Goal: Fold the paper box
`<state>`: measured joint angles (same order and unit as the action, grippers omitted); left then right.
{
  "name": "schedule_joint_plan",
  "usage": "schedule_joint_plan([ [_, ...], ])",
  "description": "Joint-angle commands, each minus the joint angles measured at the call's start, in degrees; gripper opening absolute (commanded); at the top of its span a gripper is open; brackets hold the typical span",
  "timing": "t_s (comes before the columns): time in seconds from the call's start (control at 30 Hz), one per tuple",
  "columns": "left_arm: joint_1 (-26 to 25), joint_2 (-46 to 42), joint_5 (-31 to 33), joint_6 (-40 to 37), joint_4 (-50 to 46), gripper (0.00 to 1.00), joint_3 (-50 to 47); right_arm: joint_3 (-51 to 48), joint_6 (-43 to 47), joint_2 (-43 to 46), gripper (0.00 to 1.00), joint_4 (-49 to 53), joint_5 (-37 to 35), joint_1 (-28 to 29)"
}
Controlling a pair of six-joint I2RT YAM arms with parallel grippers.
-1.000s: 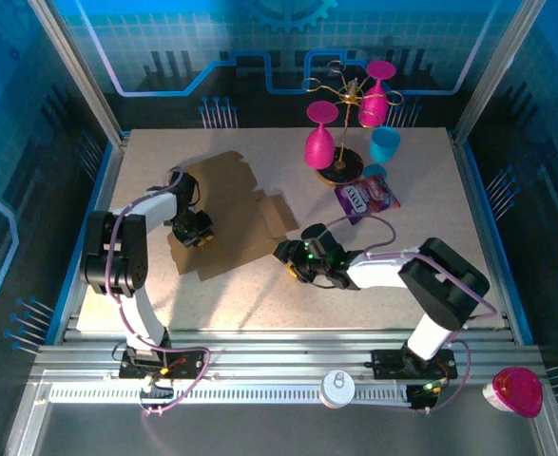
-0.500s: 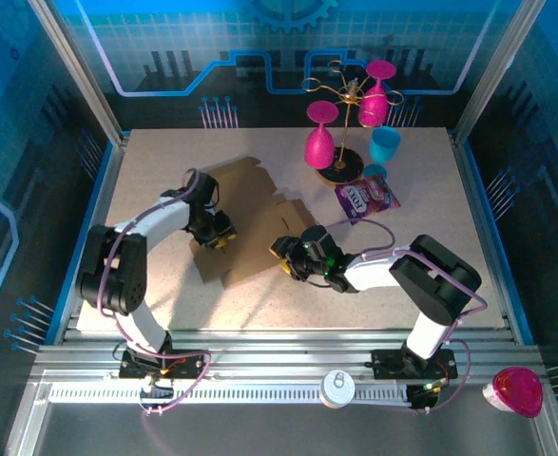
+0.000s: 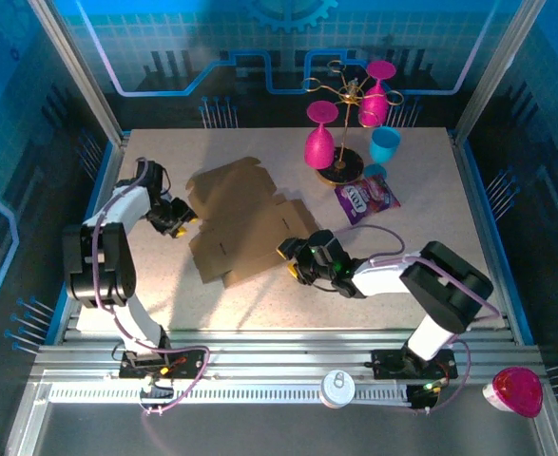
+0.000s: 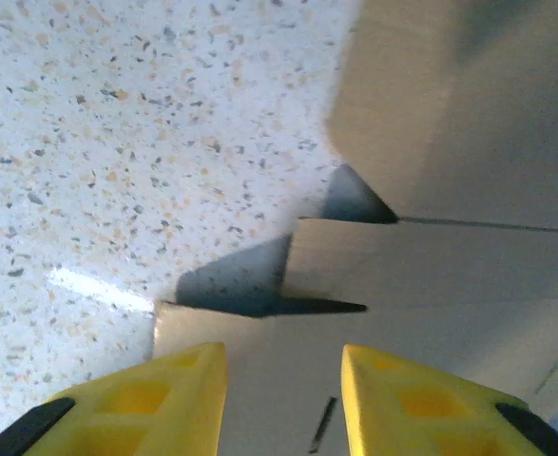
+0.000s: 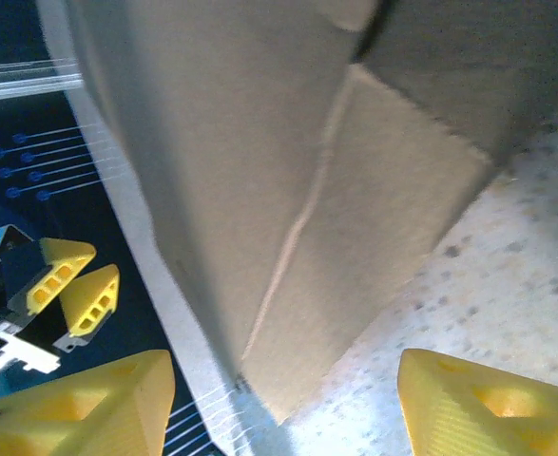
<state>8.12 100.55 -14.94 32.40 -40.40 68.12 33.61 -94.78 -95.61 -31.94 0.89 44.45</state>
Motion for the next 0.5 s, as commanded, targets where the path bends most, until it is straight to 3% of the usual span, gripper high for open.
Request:
schedule_joint_plan([
  [0.0, 0.36, 3.31, -5.71, -2.11, -0.57, 0.38, 0.08, -0.29, -1.96, -2.34, 0.64, -4.26, -0.63, -0.38],
  [0.3, 0.23, 4.3, -8.26, 0.1, 4.51, 0.39, -4.34, 1.2, -3.03, -6.47, 0.63, -6.13, -1.47, -0.21],
  [0.47, 0.15, 3.85, -8.7, 0.56, 5.33, 0.38, -5.67, 2.96, -3.73, -9.55, 0.56, -10.74, -1.37, -0.8],
])
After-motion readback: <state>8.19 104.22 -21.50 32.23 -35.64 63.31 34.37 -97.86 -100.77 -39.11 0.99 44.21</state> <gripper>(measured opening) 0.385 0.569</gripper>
